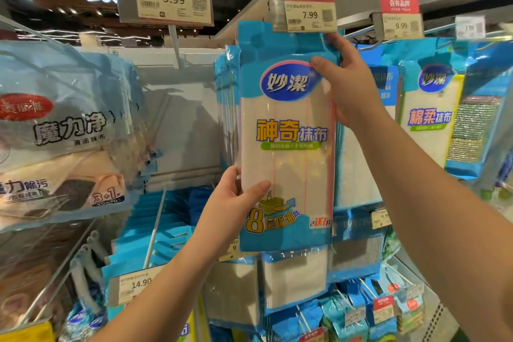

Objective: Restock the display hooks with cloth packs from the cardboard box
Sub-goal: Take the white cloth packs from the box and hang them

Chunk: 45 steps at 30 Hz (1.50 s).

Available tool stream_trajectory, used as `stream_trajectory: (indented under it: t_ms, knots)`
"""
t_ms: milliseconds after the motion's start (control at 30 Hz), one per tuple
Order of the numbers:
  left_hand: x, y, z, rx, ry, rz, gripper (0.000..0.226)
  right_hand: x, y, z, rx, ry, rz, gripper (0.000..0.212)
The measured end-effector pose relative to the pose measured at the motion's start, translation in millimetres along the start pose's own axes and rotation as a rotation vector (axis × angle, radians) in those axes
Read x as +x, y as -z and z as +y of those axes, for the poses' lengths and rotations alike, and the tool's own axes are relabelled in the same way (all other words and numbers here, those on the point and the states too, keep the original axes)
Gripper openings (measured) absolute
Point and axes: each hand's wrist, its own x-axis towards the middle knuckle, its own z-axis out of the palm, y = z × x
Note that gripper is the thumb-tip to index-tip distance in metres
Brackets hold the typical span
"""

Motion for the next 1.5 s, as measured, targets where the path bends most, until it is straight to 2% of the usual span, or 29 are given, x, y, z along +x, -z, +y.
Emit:
stream_trajectory:
  t_ms: [167,433,567,633,700,867,967,1033,1200,1367,1500]
  knots:
    - [1.3,-4.2,2.1,0.011,-0.020,0.016,0.029,7.7,0.0,-4.8,-0.064,0.009,0.029,0.056]
    - [-1.2,-10.0,-1.5,0.013,-0.045,0.037,0.029,13.0,4.4,-1.3,-0.099,-0.042,-0.014,0.052]
    - [-3.4,-15.7,-4.0,0.009,-0.049,0.050,0.038,14.3,7.8,1.1,-0.085,-0.082,-0.015,0.047]
    - [-3.0,-17.5,-4.6,-0.004,-0.055,0.064,0.032,15.1,7.0,1.7,-0.083,-0.088,-0.018,0.043]
    - [-0.4,-18.3,-5.8,-0.033,-0.055,0.111,0.023,15.1,4.3,1.7,-0.165,-0.075,-0.017,0.045]
    - [17.3,-17.7,-8.4,-0.078,-0.063,0.245,0.016,-4.3,-1.3,20.2,-0.588,-0.025,-0.036,0.078]
    - [33.1,-16.2,-7.5,-0.075,-0.069,0.268,0.023,-36.2,1.6,49.8,-0.702,-0.088,-0.126,0.088]
    - [43.6,-15.7,-6.5,-0.070,-0.084,0.270,0.017,-55.8,4.1,66.6,-0.770,-0.181,-0.183,0.089]
    - [63.4,-13.9,-8.1,0.080,-0.090,0.292,0.012,-60.1,-2.0,83.2,-0.858,-0.237,-0.193,0.090]
    - [77.2,-8.8,-7.5,0.419,-0.100,0.367,0.009,-54.7,-17.0,101.9,-0.934,-0.245,-0.163,0.091]
    - [82.7,-7.3,-10.3,0.682,-0.042,0.418,0.020,-60.6,-19.6,120.6,-0.885,-0.228,-0.142,0.091]
